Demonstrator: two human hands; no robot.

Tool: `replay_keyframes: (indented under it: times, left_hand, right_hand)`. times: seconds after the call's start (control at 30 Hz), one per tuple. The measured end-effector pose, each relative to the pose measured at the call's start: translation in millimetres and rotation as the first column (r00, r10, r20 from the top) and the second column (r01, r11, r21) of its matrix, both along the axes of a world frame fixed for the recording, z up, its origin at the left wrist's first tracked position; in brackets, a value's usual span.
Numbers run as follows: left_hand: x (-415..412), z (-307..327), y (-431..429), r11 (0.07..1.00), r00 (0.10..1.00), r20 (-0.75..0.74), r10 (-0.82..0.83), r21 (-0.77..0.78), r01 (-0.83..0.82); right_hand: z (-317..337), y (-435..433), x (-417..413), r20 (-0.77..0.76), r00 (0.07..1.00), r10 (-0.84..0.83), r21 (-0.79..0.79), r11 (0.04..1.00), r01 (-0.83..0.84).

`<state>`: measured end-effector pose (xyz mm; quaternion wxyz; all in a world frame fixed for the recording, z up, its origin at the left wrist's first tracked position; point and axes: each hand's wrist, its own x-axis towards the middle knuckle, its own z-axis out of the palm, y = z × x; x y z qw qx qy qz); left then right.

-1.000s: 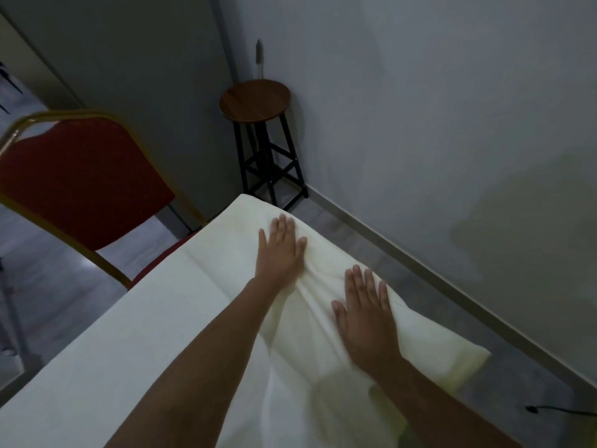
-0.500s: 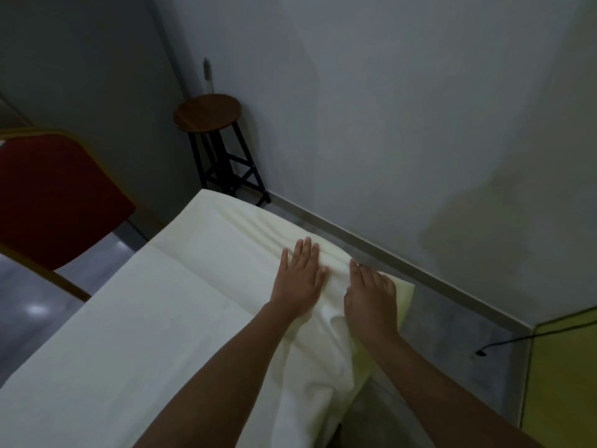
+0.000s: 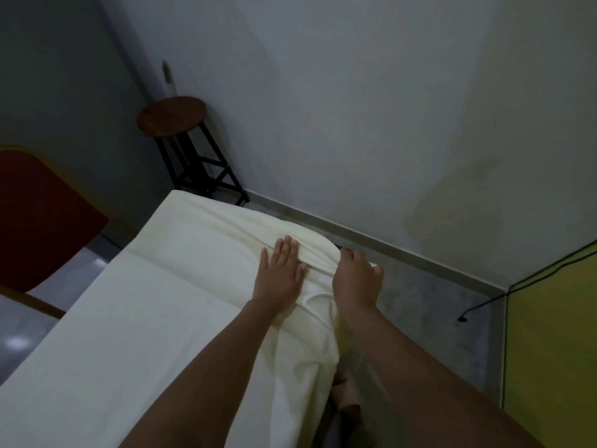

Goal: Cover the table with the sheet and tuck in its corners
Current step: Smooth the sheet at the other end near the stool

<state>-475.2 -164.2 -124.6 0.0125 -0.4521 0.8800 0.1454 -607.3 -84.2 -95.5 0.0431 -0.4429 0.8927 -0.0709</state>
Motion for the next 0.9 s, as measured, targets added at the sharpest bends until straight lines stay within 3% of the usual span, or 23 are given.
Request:
replay_keyframes:
  times: [0.17,0.37,0.47,0.57,0.73,0.9]
  left_hand:
    - [-4,-2,-3,1.0,1.0,-0.005,-0.006,-0.024,0.006]
    - [-9,-2,-8,0.996,0.997,-0.075,-0.005,-0.089,-0.001]
    - [-15,3,-13,0.995,0.996,-0.089,0.003,-0.096,-0.012]
    - [-22,5,-19,0.996,0.996,-0.091,0.01,-0.092,-0.018]
    - [-26,-1,-20,0.996,0.996,-0.085,0.029,-0.087,-0.037]
    - [-20,-9,-15,0.995,0.996,-0.076,0.043,-0.086,-0.049]
  right_hand:
    - [-16,-2,-10,-0.067,0.998,-0.018,-0.106,0.994,0.011]
    - [-20,-13,-22,-0.024,0.999,0.021,-0.222,0.975,-0.026]
    - [-16,-22,-30,-0.018,1.0,0.0,-0.233,0.973,-0.004]
    - [0,-39,-53,0.084,0.996,-0.028,-0.217,0.975,0.046]
    - [5,-56,-58,0.073,0.97,0.233,-0.021,0.973,-0.232]
    - [-14,-36,-34,0.026,0.985,0.168,-0.132,0.978,-0.163]
